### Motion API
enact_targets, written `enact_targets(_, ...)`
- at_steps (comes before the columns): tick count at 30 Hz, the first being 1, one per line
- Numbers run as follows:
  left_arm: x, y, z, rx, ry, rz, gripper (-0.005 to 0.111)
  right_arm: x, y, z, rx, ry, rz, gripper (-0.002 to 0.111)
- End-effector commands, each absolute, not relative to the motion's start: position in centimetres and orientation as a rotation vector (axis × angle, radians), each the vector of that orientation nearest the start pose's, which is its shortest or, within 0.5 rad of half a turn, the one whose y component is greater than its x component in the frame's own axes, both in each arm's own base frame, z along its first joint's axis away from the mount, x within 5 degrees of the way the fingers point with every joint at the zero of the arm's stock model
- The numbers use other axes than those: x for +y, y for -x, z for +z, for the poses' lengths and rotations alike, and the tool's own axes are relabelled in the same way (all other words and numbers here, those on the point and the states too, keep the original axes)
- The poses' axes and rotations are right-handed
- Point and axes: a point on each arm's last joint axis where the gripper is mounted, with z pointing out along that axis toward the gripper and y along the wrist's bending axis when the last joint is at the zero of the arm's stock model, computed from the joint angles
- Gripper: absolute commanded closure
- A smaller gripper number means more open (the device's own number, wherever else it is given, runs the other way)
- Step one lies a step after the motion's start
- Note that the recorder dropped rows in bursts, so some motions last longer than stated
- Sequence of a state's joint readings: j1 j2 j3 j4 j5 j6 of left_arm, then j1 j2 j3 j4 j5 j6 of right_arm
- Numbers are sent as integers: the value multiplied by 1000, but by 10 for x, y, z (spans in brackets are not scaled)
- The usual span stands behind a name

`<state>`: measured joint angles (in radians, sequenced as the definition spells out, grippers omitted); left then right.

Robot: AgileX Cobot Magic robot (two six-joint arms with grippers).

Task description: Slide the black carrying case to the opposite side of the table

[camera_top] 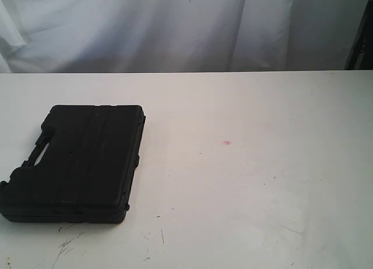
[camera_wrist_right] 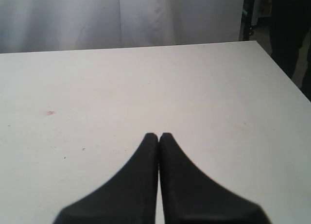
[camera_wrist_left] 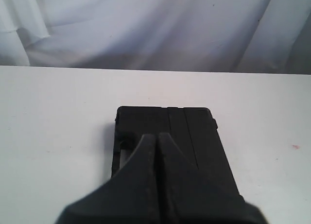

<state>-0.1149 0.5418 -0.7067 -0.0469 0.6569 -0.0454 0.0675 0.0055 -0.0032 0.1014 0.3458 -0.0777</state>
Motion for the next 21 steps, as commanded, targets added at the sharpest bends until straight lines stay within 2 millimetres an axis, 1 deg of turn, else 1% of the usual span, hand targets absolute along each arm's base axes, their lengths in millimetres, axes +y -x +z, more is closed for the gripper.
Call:
enact_targets(1, -11, -96, 346, 1972, -80, -97, 107, 6, -53, 182, 1827, 66, 81, 108)
enact_targets(5, -5, -90, 330, 1935, -28, -61, 107, 6, -53, 182, 1827, 66, 81, 108)
enact_targets(9, 0, -77, 308, 1814, 33, -24, 107, 6, -53, 182, 1827, 66, 81, 108)
enact_targets(14, 0, -61, 284, 1753, 34, -20, 107, 6, -53, 182, 1827, 66, 81, 108)
enact_targets(18, 0, -54, 275, 1723, 33, -20, 107, 6, -53, 182, 1827, 66, 81, 108)
enact_targets(21, 0, -54, 272, 1695, 34, -22, 107, 6, -53, 182, 1827, 66, 81, 108)
